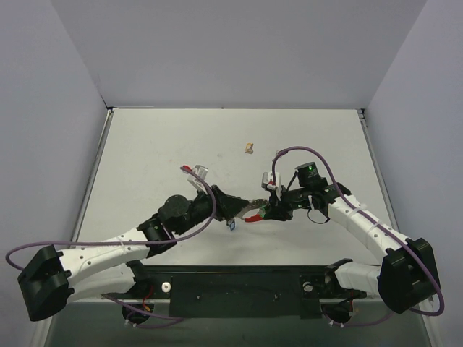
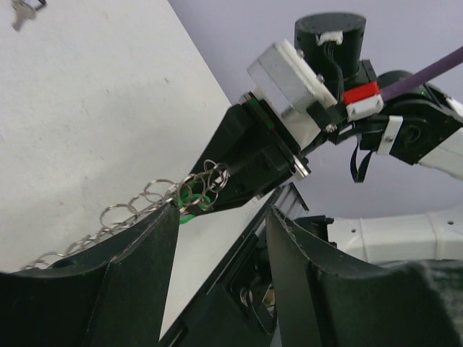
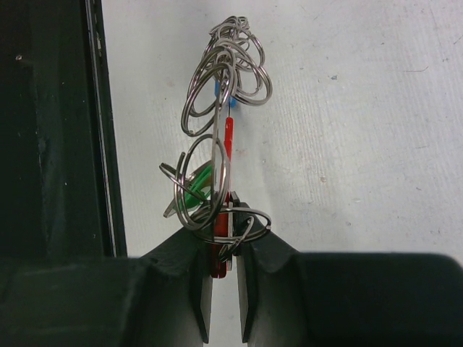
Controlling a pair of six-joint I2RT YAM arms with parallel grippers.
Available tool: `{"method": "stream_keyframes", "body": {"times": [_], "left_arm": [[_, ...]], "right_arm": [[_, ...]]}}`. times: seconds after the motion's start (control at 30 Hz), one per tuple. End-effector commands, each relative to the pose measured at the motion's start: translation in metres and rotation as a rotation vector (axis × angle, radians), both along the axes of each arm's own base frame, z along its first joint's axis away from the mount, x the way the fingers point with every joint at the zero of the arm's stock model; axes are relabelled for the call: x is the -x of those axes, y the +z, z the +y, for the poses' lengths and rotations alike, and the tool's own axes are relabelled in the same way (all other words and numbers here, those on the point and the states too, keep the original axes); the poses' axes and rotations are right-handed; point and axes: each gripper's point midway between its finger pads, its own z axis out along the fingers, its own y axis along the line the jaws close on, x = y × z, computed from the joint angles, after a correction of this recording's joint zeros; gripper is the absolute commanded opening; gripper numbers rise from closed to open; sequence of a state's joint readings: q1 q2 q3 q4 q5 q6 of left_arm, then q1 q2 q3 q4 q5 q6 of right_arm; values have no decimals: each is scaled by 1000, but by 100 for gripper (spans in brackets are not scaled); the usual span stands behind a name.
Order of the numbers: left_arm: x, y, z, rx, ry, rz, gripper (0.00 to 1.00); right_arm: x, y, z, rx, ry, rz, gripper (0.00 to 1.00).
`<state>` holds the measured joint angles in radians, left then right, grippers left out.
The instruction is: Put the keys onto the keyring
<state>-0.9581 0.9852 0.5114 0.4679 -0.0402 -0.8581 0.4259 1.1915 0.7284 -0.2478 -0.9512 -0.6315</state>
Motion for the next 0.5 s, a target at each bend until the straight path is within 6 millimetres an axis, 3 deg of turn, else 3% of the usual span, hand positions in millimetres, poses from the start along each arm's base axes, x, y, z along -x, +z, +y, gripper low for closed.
{"method": "stream_keyframes", "body": {"times": [0.0, 0.27, 0.47], "left_arm": [[18, 22, -25, 127, -91, -18, 60], [13, 10, -42, 148, -64, 65, 60], [10, -3, -43, 149, -14, 140, 61]], "right_arm": [[1, 12, 7, -54, 36, 4, 0], [1, 14, 8, -58, 39, -2, 0], [2, 13, 7, -59, 38, 0, 0]]}}
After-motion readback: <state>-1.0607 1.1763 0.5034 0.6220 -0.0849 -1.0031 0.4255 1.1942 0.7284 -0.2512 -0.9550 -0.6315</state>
